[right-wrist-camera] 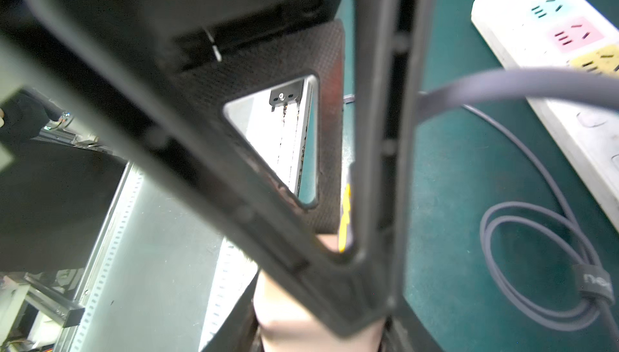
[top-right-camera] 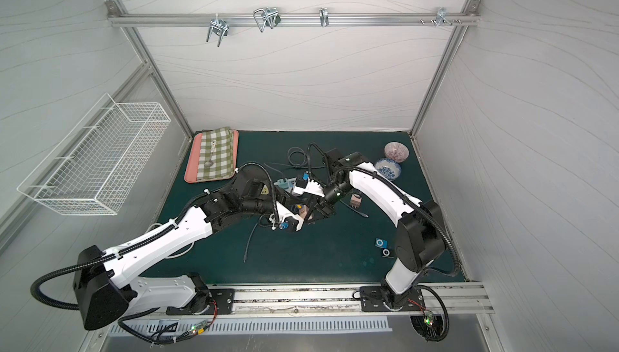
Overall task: Charge mp3
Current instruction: Pick up the plug from the center of the board.
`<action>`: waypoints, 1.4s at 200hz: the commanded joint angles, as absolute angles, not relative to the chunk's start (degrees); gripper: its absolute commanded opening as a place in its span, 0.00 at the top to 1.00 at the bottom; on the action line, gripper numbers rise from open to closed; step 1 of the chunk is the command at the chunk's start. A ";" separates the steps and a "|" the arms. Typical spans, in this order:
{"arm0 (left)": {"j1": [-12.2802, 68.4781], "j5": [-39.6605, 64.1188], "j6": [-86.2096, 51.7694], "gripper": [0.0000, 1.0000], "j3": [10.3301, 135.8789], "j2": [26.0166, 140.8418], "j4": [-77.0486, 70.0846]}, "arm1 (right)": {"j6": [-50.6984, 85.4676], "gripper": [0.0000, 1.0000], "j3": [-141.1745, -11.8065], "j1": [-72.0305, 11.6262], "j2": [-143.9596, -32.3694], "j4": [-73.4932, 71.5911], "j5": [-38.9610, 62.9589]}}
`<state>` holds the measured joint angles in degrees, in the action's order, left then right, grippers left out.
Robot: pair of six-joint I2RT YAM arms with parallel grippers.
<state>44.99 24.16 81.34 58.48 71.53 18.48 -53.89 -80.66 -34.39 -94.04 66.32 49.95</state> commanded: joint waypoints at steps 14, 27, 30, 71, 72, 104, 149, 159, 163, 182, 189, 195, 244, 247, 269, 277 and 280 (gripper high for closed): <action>45.55 22.95 82.73 0.78 60.62 71.85 19.11 | -57.06 0.61 -81.63 -34.54 -92.81 67.94 54.14; 45.54 23.03 82.49 0.87 61.21 71.50 20.24 | -57.09 0.61 -81.48 -34.28 -92.63 67.94 54.05; 45.60 23.03 82.38 0.87 61.34 71.47 20.43 | -57.14 0.61 -81.42 -34.28 -92.61 67.86 53.98; 45.86 22.91 81.81 0.87 61.18 70.69 21.11 | -57.26 0.61 -81.72 -34.22 -92.82 68.14 54.86; 45.87 22.84 81.77 0.87 61.13 70.72 21.15 | -57.24 0.61 -81.73 -34.25 -92.86 68.17 54.94; 45.97 20.12 81.91 0.67 60.35 70.24 21.55 | -58.25 0.61 -81.76 -34.21 -92.95 69.19 55.79; 45.89 15.26 82.47 0.50 58.89 69.97 19.44 | -58.28 0.61 -81.30 -34.47 -92.99 69.61 56.14; 45.90 15.91 82.36 0.54 59.30 70.20 19.82 | -58.27 0.61 -81.30 -34.56 -93.00 69.47 56.05; 45.89 16.18 82.38 0.57 59.45 70.28 20.00 | -58.32 0.61 -81.27 -34.57 -93.08 69.58 56.09; 45.88 17.14 82.29 0.71 60.02 70.31 20.66 | -58.34 0.61 -81.31 -34.54 -93.03 69.52 55.90; 45.89 17.87 82.07 0.78 60.03 70.04 20.62 | -58.20 0.60 -81.35 -34.59 -92.99 69.44 55.64; 45.88 18.39 81.86 0.85 60.07 69.97 20.63 | -58.10 0.59 -81.38 -34.52 -93.00 69.28 55.56; 45.97 19.44 79.67 0.95 60.19 69.24 21.31 | -53.17 0.46 -79.52 -33.79 -91.74 63.01 53.89; 45.97 19.34 79.49 0.95 60.29 69.21 21.52 | -52.38 0.44 -79.12 -33.63 -91.37 62.20 53.64; 45.98 18.03 75.88 0.97 60.75 69.20 23.16 | -47.87 0.40 -75.75 -31.79 -88.44 54.26 50.68; 45.97 17.08 74.08 0.97 61.18 69.34 24.08 | -45.27 0.38 -73.82 -30.94 -86.54 50.23 49.37; 45.97 16.67 73.41 0.97 61.25 69.30 24.41 | -44.86 0.36 -73.11 -30.60 -85.81 49.16 49.14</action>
<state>45.69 16.60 78.35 58.92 70.57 23.03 -50.33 -76.86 -32.99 -90.94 60.12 51.94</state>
